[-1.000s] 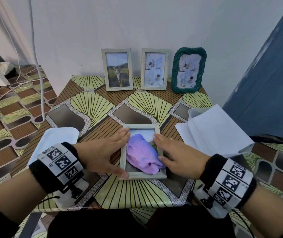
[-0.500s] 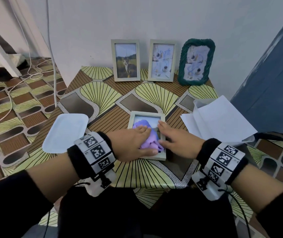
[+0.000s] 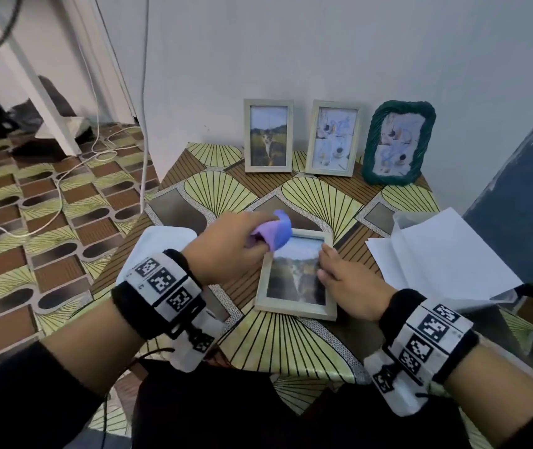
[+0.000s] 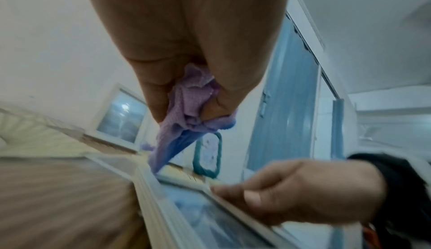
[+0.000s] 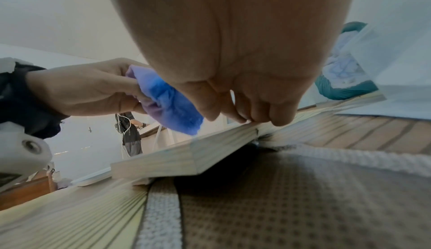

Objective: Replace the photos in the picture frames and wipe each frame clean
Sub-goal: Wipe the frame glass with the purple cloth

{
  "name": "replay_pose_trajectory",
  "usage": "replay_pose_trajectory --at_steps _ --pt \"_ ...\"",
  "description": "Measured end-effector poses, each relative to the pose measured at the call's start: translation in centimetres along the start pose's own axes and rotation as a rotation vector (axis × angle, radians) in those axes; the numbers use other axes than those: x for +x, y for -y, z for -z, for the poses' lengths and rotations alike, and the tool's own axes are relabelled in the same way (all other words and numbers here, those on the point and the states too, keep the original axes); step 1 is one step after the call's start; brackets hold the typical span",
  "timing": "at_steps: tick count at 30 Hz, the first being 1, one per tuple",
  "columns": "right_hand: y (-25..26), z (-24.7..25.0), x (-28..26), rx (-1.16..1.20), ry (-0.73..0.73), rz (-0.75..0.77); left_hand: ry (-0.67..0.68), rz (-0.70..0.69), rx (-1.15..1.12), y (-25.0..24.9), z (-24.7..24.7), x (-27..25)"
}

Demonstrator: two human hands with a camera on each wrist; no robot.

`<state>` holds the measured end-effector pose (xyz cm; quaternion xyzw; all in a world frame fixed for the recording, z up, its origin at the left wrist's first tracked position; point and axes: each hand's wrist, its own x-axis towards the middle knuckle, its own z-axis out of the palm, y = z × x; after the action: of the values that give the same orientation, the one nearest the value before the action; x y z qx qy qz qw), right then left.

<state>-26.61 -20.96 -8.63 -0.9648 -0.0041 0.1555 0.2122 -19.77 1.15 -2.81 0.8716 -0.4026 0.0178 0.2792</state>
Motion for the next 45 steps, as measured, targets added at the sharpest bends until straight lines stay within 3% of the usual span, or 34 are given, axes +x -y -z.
replay_pose_trajectory --at_steps 3,9,12,16,21,25,28,32,34,39,45 --pt "0.8 -0.2 0.2 0.015 -0.008 0.000 -0.087 0.052 0.051 2.6 3.3 -1.5" --pt "1.8 -0.3 0.2 -0.003 -0.008 -0.030 0.034 0.283 0.247 9.0 6.4 -5.2" --pt "2.4 -0.7 0.3 0.002 0.002 -0.050 0.205 0.359 0.275 11.2 6.1 -6.5" --pt "2.9 -1.0 0.5 0.013 -0.002 -0.061 0.613 0.467 0.469 12.5 3.6 -7.6" --pt "3.3 -0.9 0.4 0.028 -0.001 -0.056 0.708 0.495 0.482 12.3 3.6 -7.7" --pt "3.1 -0.4 0.1 0.137 -0.060 -0.047 0.564 0.485 0.456 10.2 4.4 -6.8" --pt "2.9 0.4 0.1 0.254 -0.166 -0.077 0.398 0.379 0.451 7.7 4.6 -5.4" --pt "2.3 1.4 0.2 0.323 -0.262 -0.149 0.137 0.283 0.229 4.0 2.8 -2.5" --pt "1.8 1.6 -0.1 0.283 -0.273 -0.175 0.168 0.326 0.156 2.8 1.1 -0.9" --pt "0.9 1.1 -1.2 0.295 -0.234 -0.155 0.454 0.408 0.203 2.4 -2.3 1.1" --pt "1.4 0.5 -1.2 0.700 -0.171 -0.135 0.447 0.397 0.014 2.7 -3.1 1.0"
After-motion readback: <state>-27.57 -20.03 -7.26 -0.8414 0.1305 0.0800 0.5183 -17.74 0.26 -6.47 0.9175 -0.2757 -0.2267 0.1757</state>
